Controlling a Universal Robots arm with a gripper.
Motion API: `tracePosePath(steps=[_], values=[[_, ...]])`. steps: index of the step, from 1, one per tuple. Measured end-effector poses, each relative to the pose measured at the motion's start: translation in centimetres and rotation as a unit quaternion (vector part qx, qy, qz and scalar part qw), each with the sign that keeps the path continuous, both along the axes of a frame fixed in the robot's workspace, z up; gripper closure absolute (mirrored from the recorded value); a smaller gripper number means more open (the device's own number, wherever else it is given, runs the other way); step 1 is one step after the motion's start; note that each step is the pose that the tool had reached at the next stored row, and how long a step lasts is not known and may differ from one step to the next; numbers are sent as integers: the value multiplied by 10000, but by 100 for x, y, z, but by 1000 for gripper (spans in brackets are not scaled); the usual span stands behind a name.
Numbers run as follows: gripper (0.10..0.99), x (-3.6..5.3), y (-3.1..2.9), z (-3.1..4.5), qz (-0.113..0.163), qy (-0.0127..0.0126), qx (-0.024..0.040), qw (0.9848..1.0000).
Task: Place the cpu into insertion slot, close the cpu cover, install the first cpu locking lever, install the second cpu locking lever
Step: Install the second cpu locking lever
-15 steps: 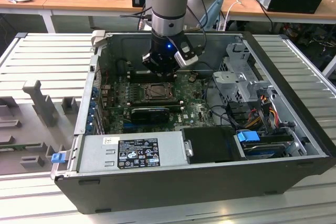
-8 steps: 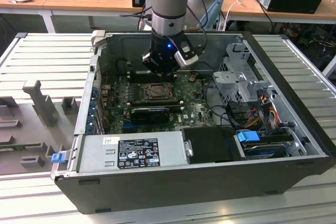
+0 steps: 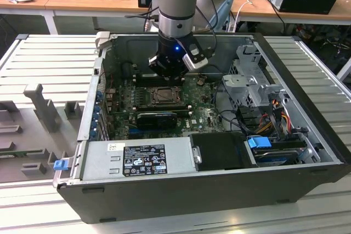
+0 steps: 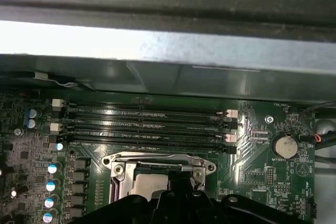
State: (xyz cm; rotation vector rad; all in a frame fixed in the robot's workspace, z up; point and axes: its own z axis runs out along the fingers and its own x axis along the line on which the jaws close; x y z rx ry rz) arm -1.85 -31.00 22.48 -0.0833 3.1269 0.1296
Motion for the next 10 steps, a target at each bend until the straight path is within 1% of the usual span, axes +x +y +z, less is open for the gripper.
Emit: tracePosePath(steps=[2,5,7,10], values=[[980,0,-17,0,0,0,0,10000],[980,0,-23,4,0,1,-2,10000],[980,0,-23,31,0,0,0,10000],[980,0,-29,47,0,0,1,10000]])
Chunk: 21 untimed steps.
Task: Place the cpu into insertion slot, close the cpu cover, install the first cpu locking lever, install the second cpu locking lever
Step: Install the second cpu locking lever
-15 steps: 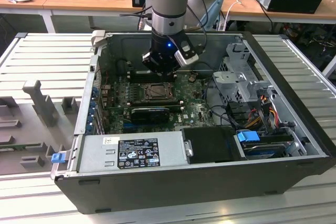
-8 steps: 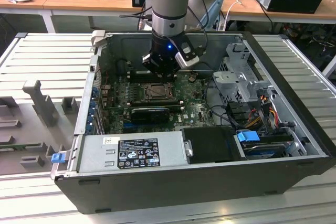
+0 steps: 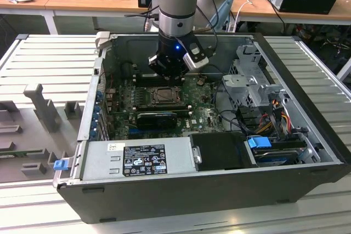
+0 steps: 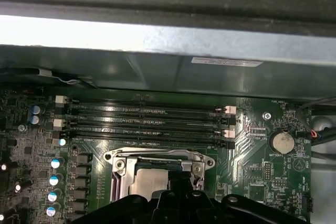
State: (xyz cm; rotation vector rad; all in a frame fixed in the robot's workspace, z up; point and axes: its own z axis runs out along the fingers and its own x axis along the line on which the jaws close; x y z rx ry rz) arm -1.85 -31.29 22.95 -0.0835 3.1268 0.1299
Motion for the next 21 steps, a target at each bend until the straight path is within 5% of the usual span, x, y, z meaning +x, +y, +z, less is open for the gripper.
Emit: tracePosePath(steps=[21], values=[[980,0,-124,1,0,1,-1,10000]])
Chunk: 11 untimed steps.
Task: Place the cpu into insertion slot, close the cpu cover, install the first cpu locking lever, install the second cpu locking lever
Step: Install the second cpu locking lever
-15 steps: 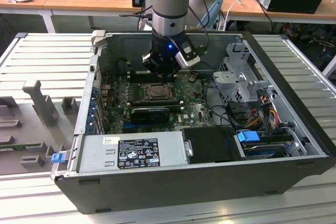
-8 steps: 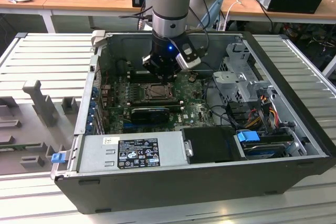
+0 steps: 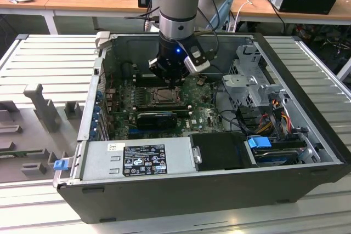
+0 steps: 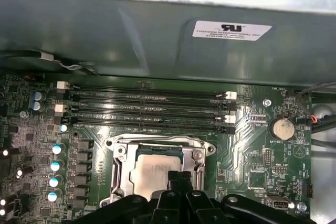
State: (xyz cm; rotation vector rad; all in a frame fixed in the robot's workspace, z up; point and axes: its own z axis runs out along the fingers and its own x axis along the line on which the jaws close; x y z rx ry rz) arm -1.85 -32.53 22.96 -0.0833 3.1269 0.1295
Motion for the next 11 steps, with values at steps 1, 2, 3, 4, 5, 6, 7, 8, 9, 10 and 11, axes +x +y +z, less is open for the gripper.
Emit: tracePosePath(steps=[1,2,3,4,5,6,7,8,9,10,11], values=[[980,0,-1,0,0,0,0,10000],[980,-1,-2,7,0,1,-2,10000],[980,0,-3,27,0,0,0,10000],[980,0,-3,31,1,-1,1,10000],[980,0,-3,31,0,0,1,10000],[980,0,-4,33,0,0,0,10000],[980,0,-5,33,0,0,0,10000],[980,0,-7,33,0,0,0,10000],[980,0,-8,33,0,0,0,10000],[980,0,-12,33,0,0,0,10000],[980,0,-14,33,0,0,0,10000]])
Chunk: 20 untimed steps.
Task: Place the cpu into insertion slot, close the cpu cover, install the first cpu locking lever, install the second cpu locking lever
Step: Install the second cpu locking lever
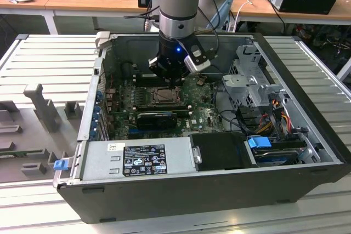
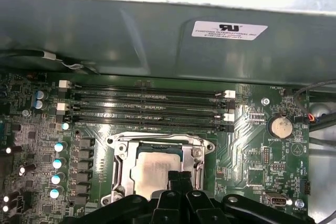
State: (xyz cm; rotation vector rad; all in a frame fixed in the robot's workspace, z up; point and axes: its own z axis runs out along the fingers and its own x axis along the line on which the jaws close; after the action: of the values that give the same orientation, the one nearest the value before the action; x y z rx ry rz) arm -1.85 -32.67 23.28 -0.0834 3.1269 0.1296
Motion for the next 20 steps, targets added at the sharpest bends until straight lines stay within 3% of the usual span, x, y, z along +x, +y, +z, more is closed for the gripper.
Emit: tracePosePath(steps=[6,8,11,12,13,14,16,20], values=[[980,0,-53,-1,0,0,0,10000],[980,0,-137,-6,0,1,1,10000],[980,0,-205,-6,-1,1,11,10000],[980,0,-239,-7,-1,6,57,10000],[980,0,-288,-7,0,43,205,9998],[980,0,-314,-7,-1,68,294,9995],[980,0,-374,-7,-1,75,350,9994],[980,0,-512,-7,0,76,361,9993]])
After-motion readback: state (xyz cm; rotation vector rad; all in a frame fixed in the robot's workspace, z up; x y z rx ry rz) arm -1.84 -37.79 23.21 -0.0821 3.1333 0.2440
